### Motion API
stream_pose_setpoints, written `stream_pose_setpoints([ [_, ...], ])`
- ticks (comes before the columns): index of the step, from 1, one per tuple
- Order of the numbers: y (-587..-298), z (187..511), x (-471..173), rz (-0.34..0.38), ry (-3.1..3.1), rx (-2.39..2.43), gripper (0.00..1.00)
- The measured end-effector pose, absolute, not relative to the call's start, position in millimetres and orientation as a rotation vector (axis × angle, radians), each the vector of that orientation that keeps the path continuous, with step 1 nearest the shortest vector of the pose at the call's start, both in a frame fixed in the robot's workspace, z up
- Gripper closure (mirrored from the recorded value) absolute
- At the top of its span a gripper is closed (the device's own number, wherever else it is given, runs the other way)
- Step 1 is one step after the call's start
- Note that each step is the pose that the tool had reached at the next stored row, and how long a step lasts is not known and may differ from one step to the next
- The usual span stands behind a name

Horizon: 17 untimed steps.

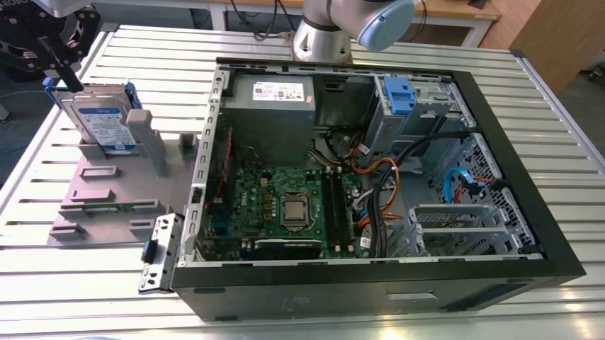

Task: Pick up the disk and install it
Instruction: 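Pick up the disk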

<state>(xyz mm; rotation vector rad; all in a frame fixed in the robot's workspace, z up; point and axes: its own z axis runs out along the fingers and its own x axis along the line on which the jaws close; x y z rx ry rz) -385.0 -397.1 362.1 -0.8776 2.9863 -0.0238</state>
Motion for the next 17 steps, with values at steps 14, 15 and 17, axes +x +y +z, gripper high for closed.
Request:
stream_pose_setpoints([
  [14,-397.1,362.1,-385.0,-0.059,2.941,-1.039,0.89],
  [15,-397.1,362.1,-385.0,-0.059,2.94,-1.04,0.89],
  [17,-397.1,362.1,-385.0,-0.097,2.909,-1.144,0.89],
])
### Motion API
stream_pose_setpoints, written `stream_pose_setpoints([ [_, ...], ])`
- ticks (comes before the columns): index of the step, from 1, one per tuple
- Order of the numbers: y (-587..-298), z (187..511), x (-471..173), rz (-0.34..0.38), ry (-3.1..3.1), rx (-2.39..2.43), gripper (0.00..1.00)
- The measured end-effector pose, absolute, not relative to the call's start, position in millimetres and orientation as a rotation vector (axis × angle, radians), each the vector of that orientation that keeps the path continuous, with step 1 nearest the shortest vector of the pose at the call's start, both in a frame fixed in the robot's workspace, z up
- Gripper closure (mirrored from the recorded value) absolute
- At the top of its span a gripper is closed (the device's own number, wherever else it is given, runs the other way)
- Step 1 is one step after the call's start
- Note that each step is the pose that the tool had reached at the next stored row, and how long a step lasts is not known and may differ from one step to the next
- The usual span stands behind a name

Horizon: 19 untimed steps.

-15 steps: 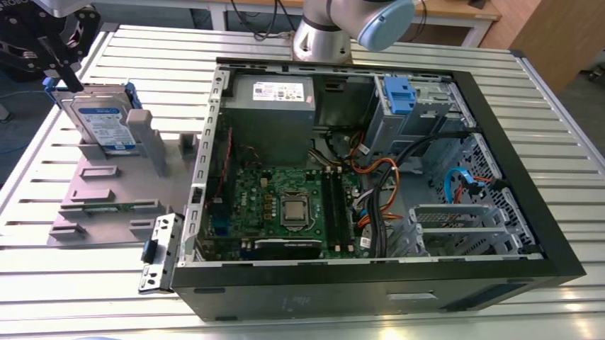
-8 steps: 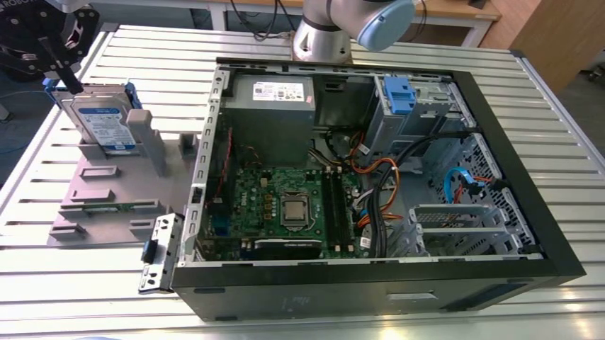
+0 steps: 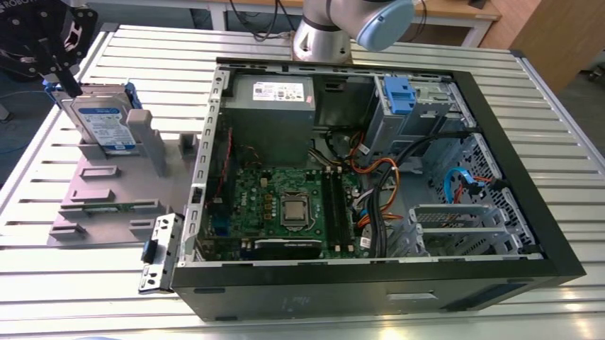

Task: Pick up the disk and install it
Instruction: 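Pick up the disk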

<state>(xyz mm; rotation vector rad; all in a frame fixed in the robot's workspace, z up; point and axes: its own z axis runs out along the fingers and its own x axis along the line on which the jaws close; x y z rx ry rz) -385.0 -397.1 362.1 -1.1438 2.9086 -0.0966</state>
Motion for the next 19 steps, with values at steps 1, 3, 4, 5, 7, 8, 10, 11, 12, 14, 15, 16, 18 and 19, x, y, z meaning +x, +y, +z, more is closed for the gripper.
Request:
stream_pose_setpoints([
  [1,-397.1,362.1,-385.1,-0.121,2.886,-1.209,0.89],
  [3,-397.1,362.1,-385.1,-0.123,2.884,-1.216,0.89],
  [4,-397.1,362.1,-385.0,-0.126,2.881,-1.223,0.89],
  [5,-397.1,362.1,-385.0,-0.126,2.881,-1.224,0.89],
  [7,-397.1,362.1,-385.1,-0.126,2.881,-1.225,0.89],
  [8,-397.1,362.1,-385.0,-0.127,2.881,-1.225,0.89],
  [10,-397.1,362.1,-385.1,-0.127,2.88,-1.226,0.89],
  [11,-397.1,362.1,-385.1,-0.127,2.88,-1.228,0.89],
  [12,-397.1,362.1,-385.0,-0.127,2.879,-1.229,0.89],
  [14,-397.1,362.1,-385.0,-0.127,2.877,-1.233,0.89],
  [15,-397.1,362.1,-385.0,-0.127,2.876,-1.236,0.89],
  [16,-397.1,362.1,-385.0,-0.127,2.874,-1.24,0.89],
  [18,-397.1,362.1,-385.0,-0.127,2.87,-1.248,0.89],
  [19,-397.1,362.1,-385.0,-0.127,2.868,-1.253,0.89],
])
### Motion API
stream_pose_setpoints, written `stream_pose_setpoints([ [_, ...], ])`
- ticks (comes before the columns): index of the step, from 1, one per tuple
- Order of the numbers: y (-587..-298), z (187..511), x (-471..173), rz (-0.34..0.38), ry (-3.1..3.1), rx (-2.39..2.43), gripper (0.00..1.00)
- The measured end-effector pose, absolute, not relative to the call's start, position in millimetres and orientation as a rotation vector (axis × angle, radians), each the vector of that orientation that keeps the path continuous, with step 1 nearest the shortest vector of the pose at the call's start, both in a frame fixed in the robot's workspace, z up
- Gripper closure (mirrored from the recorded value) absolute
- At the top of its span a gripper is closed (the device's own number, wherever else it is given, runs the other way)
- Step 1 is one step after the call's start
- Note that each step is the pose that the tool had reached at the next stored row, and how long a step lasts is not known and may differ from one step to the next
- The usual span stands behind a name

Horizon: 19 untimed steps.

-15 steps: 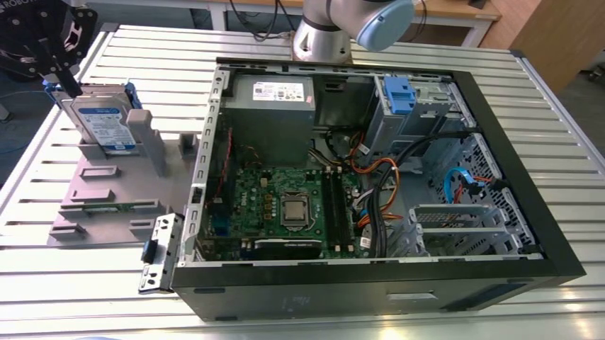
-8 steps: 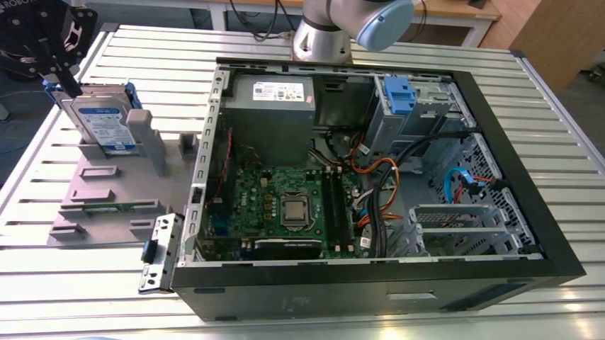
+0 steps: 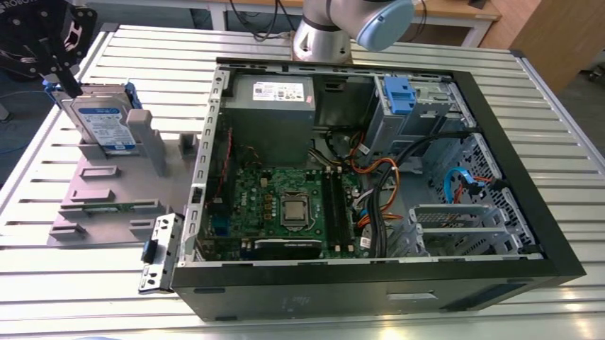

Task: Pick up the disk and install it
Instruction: 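Pick up the disk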

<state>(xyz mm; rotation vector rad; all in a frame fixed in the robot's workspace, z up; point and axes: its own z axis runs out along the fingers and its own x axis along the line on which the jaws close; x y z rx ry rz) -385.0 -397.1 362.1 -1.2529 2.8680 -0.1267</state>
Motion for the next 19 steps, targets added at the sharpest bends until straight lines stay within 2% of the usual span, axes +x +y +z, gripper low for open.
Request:
stream_pose_setpoints([
  [19,-397.2,362.1,-385.1,-0.12,2.802,-1.382,0.89],
])
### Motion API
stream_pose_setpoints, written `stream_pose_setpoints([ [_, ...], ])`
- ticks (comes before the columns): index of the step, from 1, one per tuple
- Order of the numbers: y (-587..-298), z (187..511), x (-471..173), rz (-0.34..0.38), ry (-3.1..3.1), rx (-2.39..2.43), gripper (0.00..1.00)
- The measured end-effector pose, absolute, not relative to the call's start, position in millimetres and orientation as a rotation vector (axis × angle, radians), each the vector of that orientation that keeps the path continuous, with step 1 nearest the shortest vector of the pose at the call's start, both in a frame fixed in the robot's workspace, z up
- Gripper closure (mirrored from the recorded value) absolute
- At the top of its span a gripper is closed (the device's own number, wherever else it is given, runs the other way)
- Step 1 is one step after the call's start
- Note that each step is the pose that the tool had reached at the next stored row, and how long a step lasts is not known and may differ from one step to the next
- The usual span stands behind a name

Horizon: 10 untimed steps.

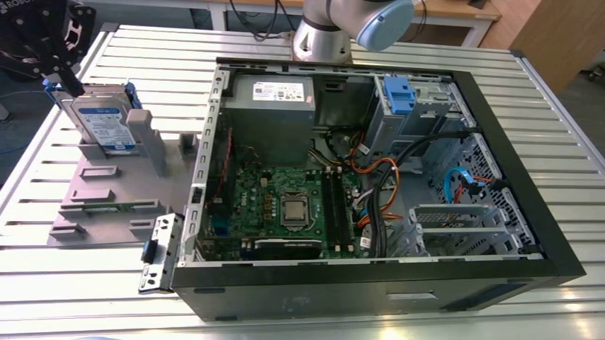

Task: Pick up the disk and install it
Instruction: 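Pick up the disk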

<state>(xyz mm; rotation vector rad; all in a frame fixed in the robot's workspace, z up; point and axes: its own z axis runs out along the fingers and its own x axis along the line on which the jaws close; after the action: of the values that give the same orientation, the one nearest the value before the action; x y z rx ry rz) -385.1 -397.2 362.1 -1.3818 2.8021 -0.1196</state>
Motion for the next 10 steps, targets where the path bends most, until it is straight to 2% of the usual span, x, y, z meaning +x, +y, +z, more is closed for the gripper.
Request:
stream_pose_setpoints([
  [4,-397.1,362.1,-385.1,-0.082,2.793,-1.377,0.89],
  [10,-397.1,361.9,-385.1,-0.066,2.805,-1.384,0.89],
])
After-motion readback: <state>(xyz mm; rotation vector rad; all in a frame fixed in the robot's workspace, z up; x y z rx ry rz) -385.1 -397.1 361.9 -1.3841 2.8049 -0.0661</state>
